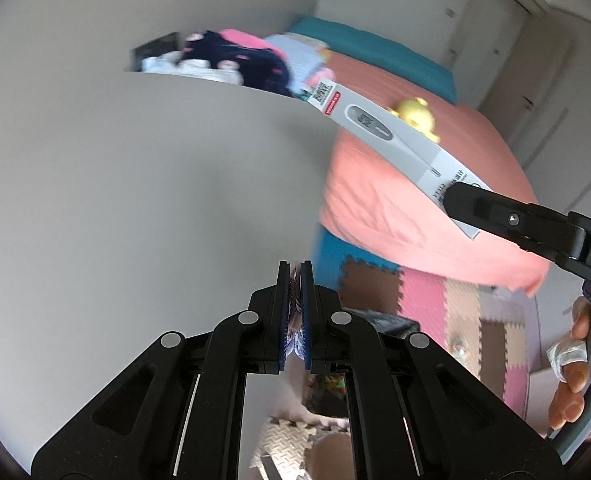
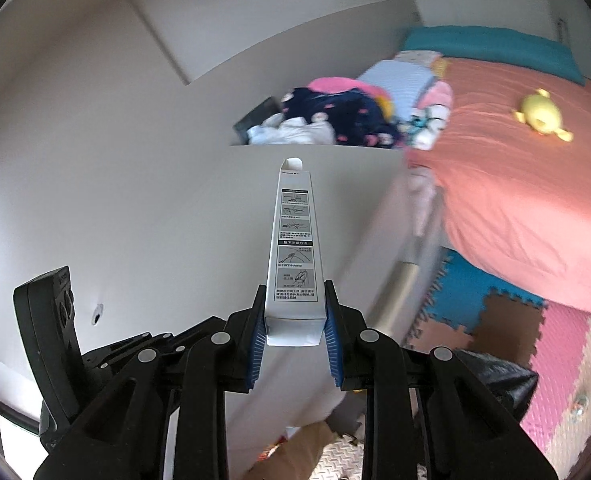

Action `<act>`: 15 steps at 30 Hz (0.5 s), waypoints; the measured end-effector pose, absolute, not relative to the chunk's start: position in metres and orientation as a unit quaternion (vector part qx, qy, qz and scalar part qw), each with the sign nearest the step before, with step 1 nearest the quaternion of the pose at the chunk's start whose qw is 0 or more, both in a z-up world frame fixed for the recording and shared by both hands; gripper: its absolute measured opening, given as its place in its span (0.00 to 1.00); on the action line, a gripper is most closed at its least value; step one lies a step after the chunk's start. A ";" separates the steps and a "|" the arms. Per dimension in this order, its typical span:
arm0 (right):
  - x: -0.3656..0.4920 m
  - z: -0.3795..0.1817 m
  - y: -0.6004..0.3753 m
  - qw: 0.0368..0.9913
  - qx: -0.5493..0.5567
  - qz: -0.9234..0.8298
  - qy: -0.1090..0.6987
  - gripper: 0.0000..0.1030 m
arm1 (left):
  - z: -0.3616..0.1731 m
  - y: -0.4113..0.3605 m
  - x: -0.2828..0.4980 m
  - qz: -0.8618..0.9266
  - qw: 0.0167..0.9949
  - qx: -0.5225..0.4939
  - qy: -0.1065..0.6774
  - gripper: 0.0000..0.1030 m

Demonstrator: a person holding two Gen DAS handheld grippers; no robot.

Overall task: Collect trash
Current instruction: 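Carry the hair tie and white box over the bin and release both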

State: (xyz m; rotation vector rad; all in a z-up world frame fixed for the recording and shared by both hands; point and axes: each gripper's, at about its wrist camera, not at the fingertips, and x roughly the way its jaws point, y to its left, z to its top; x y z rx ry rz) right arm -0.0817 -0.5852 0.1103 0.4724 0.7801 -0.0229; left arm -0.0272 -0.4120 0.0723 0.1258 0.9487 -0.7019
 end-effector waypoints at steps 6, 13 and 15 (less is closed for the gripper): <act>-0.144 0.094 -0.622 0.893 0.253 -0.049 0.369 0.27 | 0.060 -0.462 -0.073 -0.370 0.810 0.092 0.446 0.04; -0.209 0.062 -0.659 0.880 0.282 -0.100 0.370 0.27 | 0.036 -0.511 -0.131 -0.405 0.784 0.135 0.451 0.04; -0.227 0.049 -0.670 0.873 0.292 -0.118 0.373 0.27 | 0.025 -0.526 -0.149 -0.417 0.772 0.148 0.456 0.04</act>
